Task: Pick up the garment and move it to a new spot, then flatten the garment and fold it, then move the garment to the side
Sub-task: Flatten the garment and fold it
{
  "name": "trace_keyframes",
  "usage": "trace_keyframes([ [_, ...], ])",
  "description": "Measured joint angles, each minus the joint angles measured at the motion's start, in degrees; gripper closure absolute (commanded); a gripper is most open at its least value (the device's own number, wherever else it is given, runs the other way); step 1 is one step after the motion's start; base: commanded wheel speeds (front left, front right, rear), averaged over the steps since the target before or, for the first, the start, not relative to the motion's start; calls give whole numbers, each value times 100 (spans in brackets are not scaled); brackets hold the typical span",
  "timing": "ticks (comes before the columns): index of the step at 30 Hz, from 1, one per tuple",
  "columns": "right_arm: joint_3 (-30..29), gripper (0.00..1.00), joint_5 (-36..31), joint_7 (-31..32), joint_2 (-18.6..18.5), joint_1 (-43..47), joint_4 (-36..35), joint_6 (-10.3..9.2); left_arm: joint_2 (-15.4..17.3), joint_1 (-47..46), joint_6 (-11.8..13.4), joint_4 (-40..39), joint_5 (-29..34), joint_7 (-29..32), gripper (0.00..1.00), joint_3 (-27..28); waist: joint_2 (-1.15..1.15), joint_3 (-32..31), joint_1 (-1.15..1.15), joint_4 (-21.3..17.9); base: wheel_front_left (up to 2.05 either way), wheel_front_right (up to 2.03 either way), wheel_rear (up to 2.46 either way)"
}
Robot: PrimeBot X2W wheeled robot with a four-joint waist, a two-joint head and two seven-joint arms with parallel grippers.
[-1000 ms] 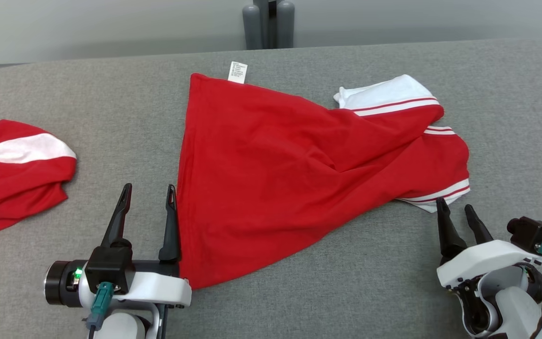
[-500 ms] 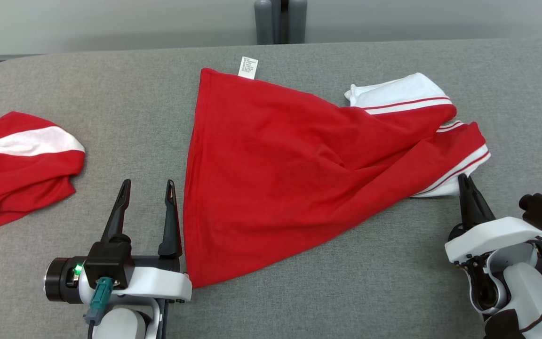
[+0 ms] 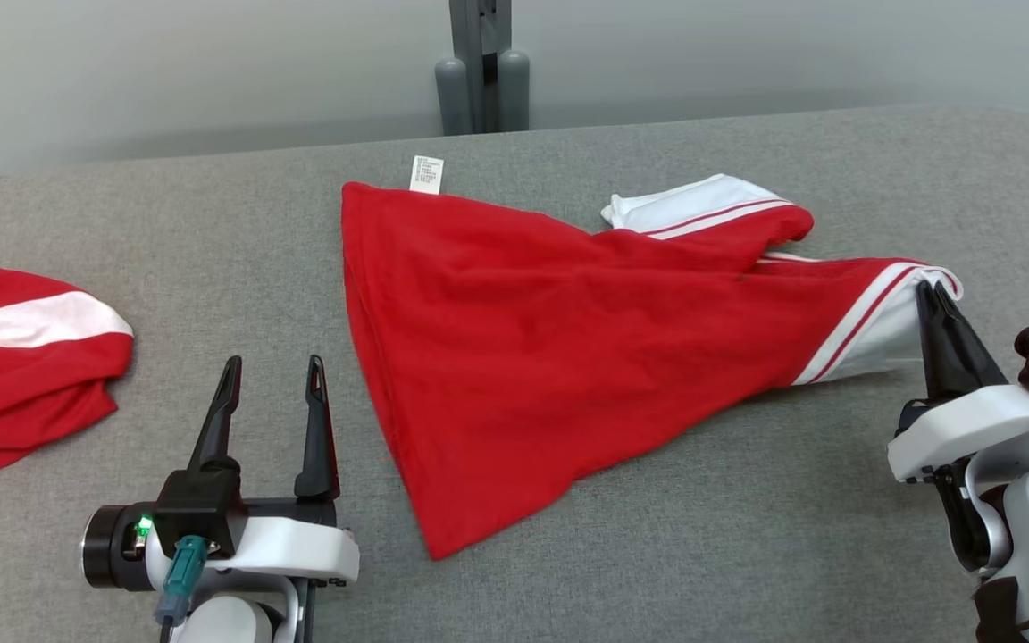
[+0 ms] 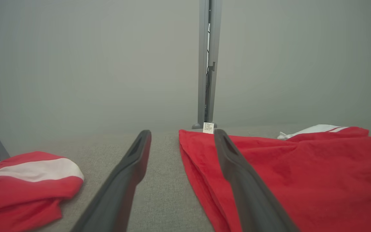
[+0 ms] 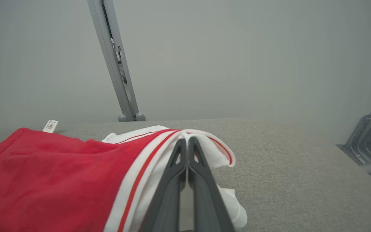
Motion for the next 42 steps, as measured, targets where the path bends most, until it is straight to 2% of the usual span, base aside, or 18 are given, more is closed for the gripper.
trace_keyframes([
  [5,-226,100,-692,697,252,243,-710,0,0,12,1,-3,-77,0,0,-58,0,-51,0,57,0,0,0],
  [8,-166,100,-983,1221,308,316,-808,1,3,14,-1,2,-94,0,0,-97,0,-16,0,152,0,0,0],
  [13,-74,100,-1076,1783,359,206,-445,2,2,-1,-2,53,-109,0,0,-188,0,90,0,368,0,0,0],
  [19,-193,100,-1118,1904,244,-292,412,2,1,-44,0,82,-123,0,0,-285,0,259,0,630,0,0,0],
  [20,-216,39,-1132,1901,237,-365,578,2,1,-59,1,89,-124,0,0,-296,0,286,0,667,0,0,0],
  [21,-259,39,-1083,1912,252,-440,776,2,-1,-79,7,93,-124,0,0,-299,0,310,0,699,0,0,0],
  [22,-249,0,-1044,1937,266,-512,961,2,1,-92,9,91,-124,0,0,-294,0,334,0,722,0,0,0],
  [27,-100,0,-1034,1815,204,-725,1473,1,1,-110,25,93,-124,0,0,-288,0,388,0,731,0,0,0],
  [34,7,0,-813,1308,246,-843,1795,2,-1,-124,23,90,-88,0,0,-203,0,324,0,467,0,0,0],
  [39,142,0,-619,1050,263,-705,1641,2,0,-122,15,37,-85,0,0,-102,0,175,0,210,0,0,0],
  [42,305,0,-365,728,263,-495,1269,3,-2,-94,1,11,-71,0,0,-76,0,30,0,83,0,0,0],
])
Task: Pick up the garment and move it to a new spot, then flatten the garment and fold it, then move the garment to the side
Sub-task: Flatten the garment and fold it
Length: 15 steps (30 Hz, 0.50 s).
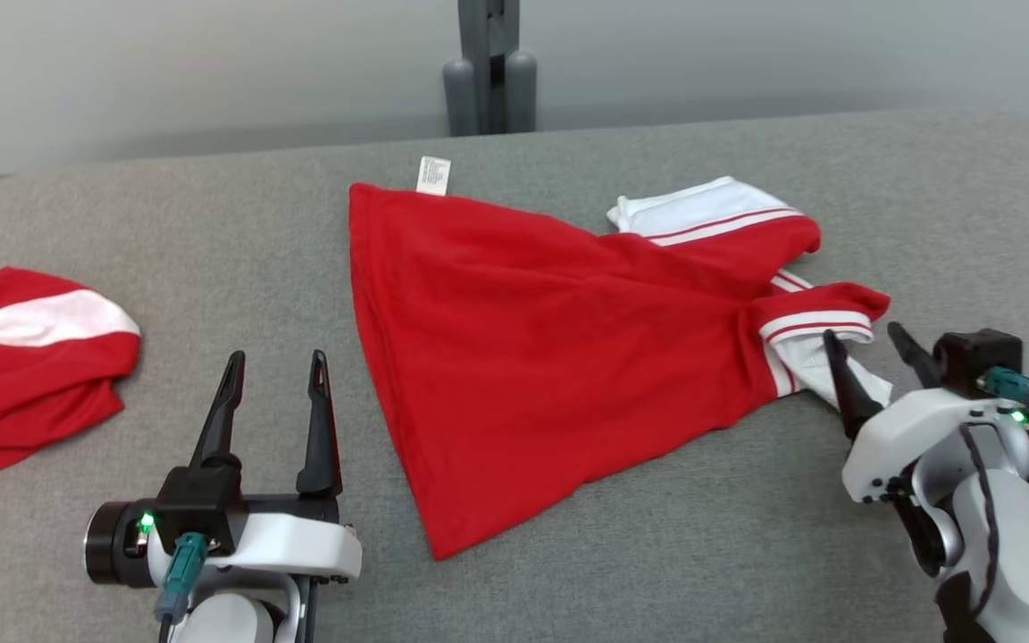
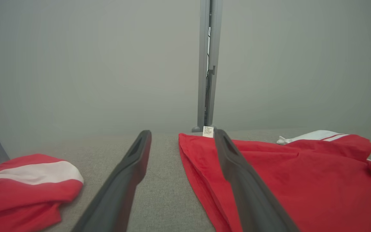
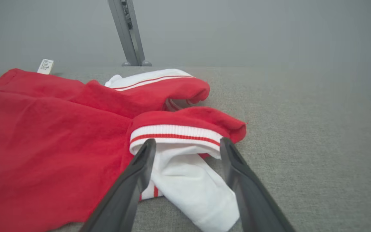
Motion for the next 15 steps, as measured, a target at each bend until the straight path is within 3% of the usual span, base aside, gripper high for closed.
trace_keyframes([
  [8,-83,0,367,-882,-141,714,-1122,-1,2,233,25,-140,-38,0,0,86,0,-385,0,-271,0,0,0],
  [15,-211,0,602,-1138,-152,1464,-1987,-3,3,346,85,-305,-170,0,0,68,0,-455,0,-243,0,0,0],
])
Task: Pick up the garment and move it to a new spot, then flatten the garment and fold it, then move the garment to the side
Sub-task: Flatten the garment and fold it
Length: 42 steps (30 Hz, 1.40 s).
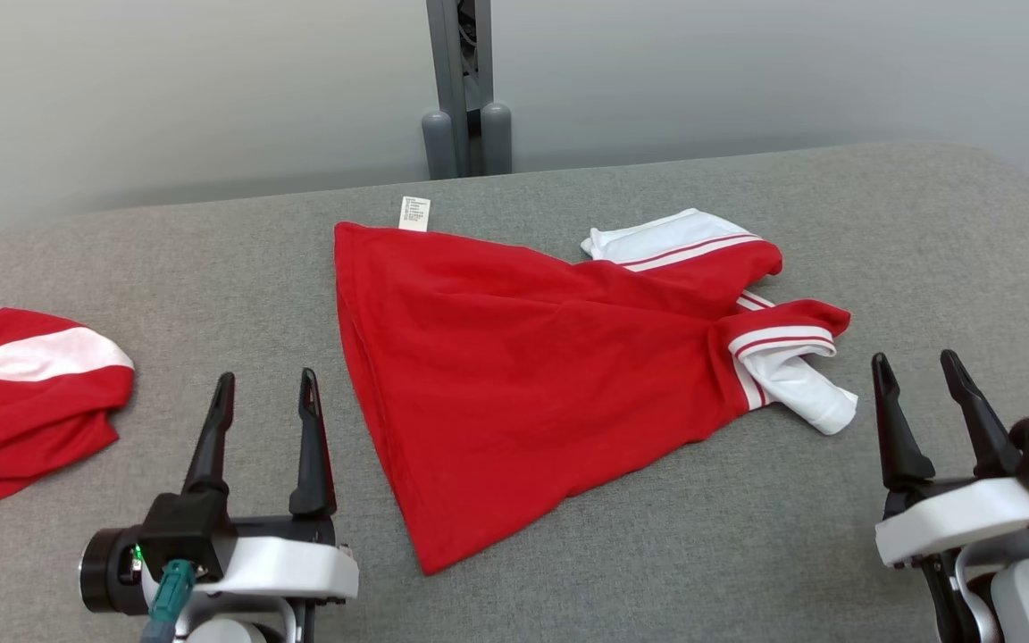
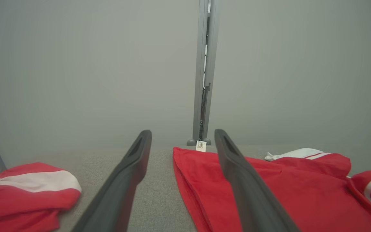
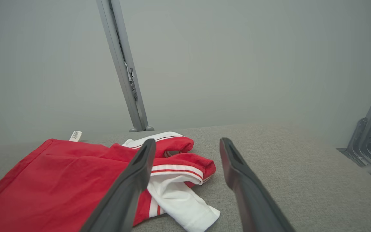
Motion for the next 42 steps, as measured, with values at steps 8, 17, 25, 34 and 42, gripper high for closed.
trace_keyframes([
  [8,-168,0,-18,-24,138,372,-387,0,-1,183,22,-11,-73,0,0,-100,0,9,0,104,0,0,0],
  [17,-256,0,-75,-25,158,304,-461,0,-14,105,-598,1541,-680,346,0,-960,0,134,0,101,0,0,0],
  [25,-370,0,-130,-25,271,293,-377,0,-4,-264,-953,1996,-1167,1171,0,-1337,0,294,0,0,0,0,0],
  [34,-439,0,-166,-25,303,260,-363,1,41,-272,-831,1864,-1279,2068,0,-1462,0,381,0,-32,0,0,0],
  [42,-506,0,-176,-26,318,170,-280,0,80,-271,-947,1610,-1377,2293,100,-1580,0,447,0,-12,0,0,0],
])
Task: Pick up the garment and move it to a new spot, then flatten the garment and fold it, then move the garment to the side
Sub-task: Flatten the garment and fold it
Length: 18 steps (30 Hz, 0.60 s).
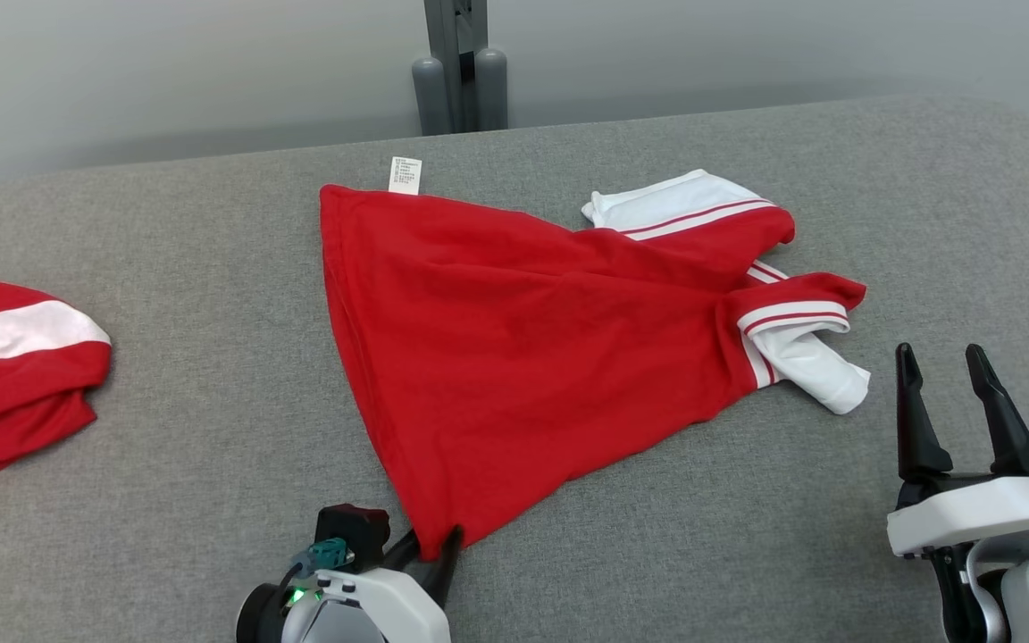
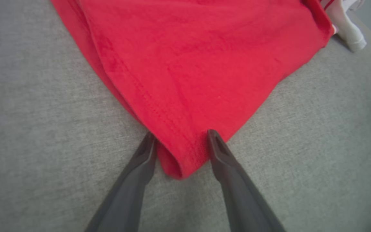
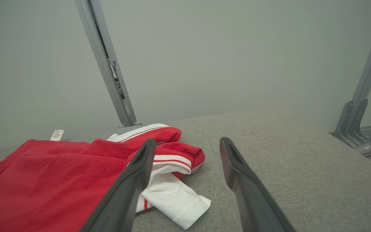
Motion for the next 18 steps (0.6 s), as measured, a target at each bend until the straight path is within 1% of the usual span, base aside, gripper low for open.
trace_keyframes([
  [4,-94,0,-7,-9,-9,-9,215,1,14,4,43,-168,4,-331,100,79,0,-34,0,58,0,0,0],
  [9,-260,0,38,-13,-23,-127,720,0,33,-15,177,-325,11,-782,100,252,0,-94,0,163,0,0,0],
  [12,-325,0,120,-13,-46,-283,1126,1,41,-61,212,-378,21,-929,100,287,0,-91,0,225,0,0,0],
  [13,-325,0,120,-13,-46,-283,1126,1,41,-61,212,-378,21,-929,100,287,0,-91,0,225,0,0,0],
  [18,-254,0,321,20,-80,-628,1884,0,54,-109,223,-400,29,-1006,100,268,0,-24,0,306,0,0,0],
])
